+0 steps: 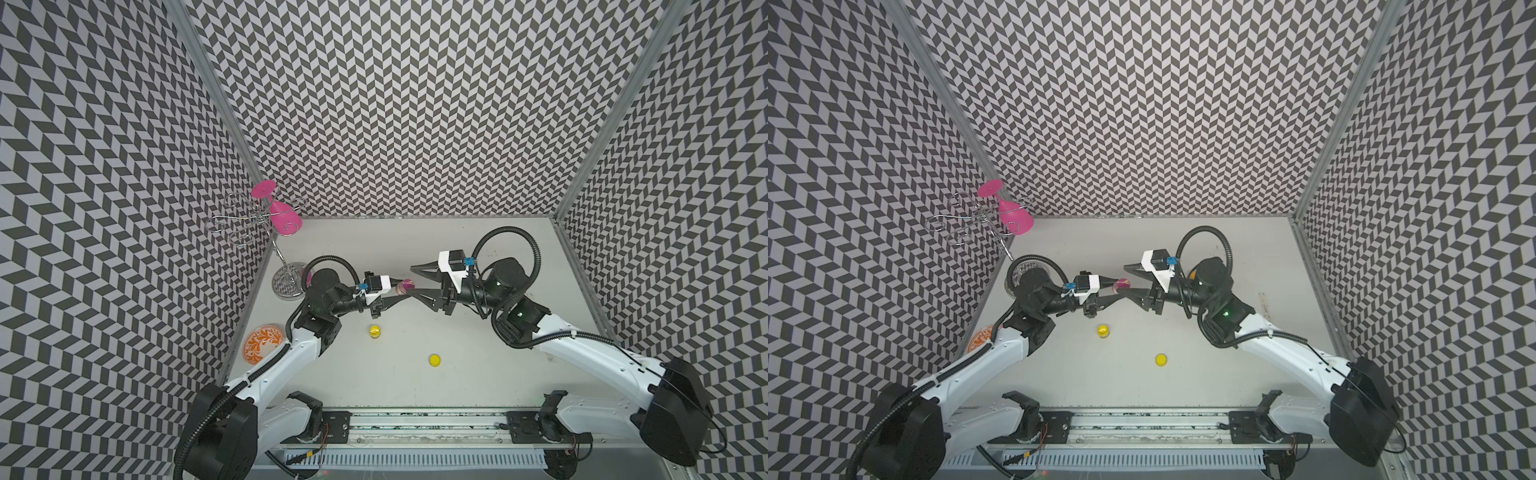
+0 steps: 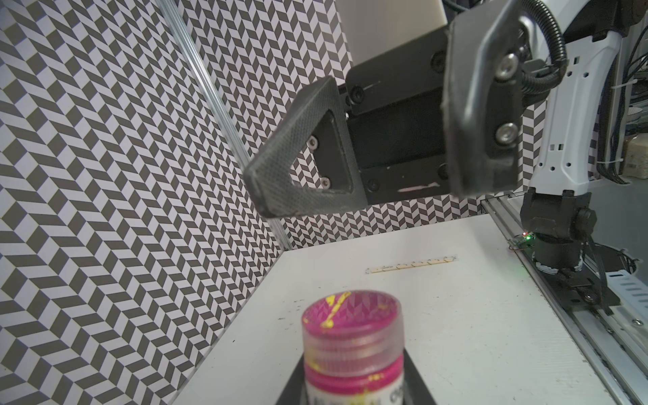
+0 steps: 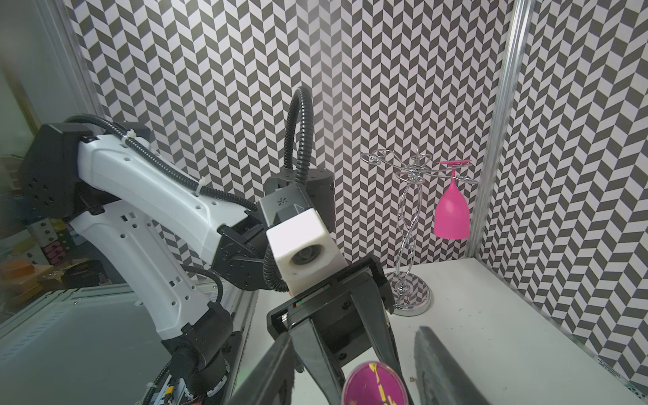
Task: Close the paint jar lid
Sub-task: Screw the lid onto the paint jar.
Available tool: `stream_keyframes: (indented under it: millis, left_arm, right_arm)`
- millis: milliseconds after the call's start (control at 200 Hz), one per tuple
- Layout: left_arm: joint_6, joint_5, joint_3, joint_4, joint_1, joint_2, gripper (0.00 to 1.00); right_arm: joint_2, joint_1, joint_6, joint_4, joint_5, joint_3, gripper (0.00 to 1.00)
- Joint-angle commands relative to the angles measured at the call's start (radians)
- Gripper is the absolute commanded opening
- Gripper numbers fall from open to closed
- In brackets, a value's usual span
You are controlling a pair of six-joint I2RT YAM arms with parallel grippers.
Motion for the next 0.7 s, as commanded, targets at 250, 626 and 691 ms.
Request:
stream_keyframes:
  millis: [250, 626, 691]
  left_arm:
    - [0.0, 0.019, 0.026, 0.015, 0.004, -0.012, 0.22]
    - [-0.006, 0.025, 0.023, 0.024, 0.004, -0.012, 0.22]
    - [-0.005, 0.025, 0.023, 0.023, 0.004, -0.012, 0.22]
  right_arm:
    - [0.048, -0.003, 0.002, 0.038, -0.063, 0.011, 0.54]
    - [0.095, -0.003, 0.01, 0.054, -0.093, 0.025, 0.47]
    - [0.099, -0.003, 0.014, 0.058, -0.095, 0.027, 0.41]
